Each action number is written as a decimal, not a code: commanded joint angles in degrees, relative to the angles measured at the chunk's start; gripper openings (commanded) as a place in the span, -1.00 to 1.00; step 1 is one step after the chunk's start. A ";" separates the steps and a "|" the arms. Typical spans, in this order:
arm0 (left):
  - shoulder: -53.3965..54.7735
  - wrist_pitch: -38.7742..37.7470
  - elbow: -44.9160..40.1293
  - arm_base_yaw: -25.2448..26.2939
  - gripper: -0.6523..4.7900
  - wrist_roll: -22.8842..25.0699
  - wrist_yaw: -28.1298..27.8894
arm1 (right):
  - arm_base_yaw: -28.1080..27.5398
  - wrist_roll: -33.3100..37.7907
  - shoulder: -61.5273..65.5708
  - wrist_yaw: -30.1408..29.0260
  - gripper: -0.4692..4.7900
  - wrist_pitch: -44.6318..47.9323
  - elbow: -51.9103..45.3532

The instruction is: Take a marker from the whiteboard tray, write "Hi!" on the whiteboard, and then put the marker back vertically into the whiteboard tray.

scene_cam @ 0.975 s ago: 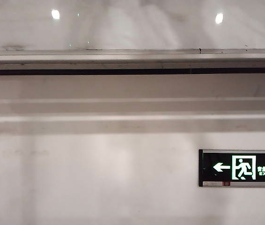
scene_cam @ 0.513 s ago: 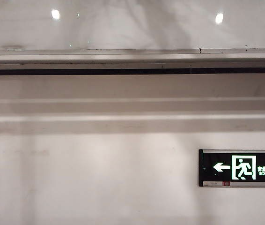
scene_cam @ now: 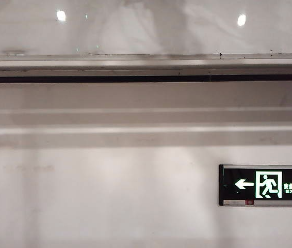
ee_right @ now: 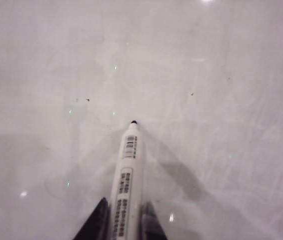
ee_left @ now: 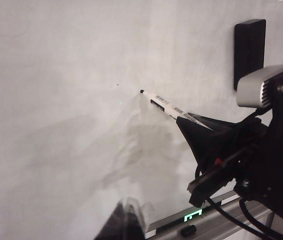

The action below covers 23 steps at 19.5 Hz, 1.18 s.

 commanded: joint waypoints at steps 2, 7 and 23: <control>-0.26 0.74 0.22 0.02 -0.78 0.22 0.28 | -0.50 -0.17 0.13 0.52 -0.83 -0.57 0.50; -0.26 0.76 0.22 0.02 -0.78 0.20 0.28 | -0.07 -0.02 -0.04 0.57 -0.83 -7.37 0.90; -0.26 0.61 0.22 0.02 -0.78 0.20 0.28 | 1.03 3.30 -4.02 0.76 -0.83 -15.96 1.01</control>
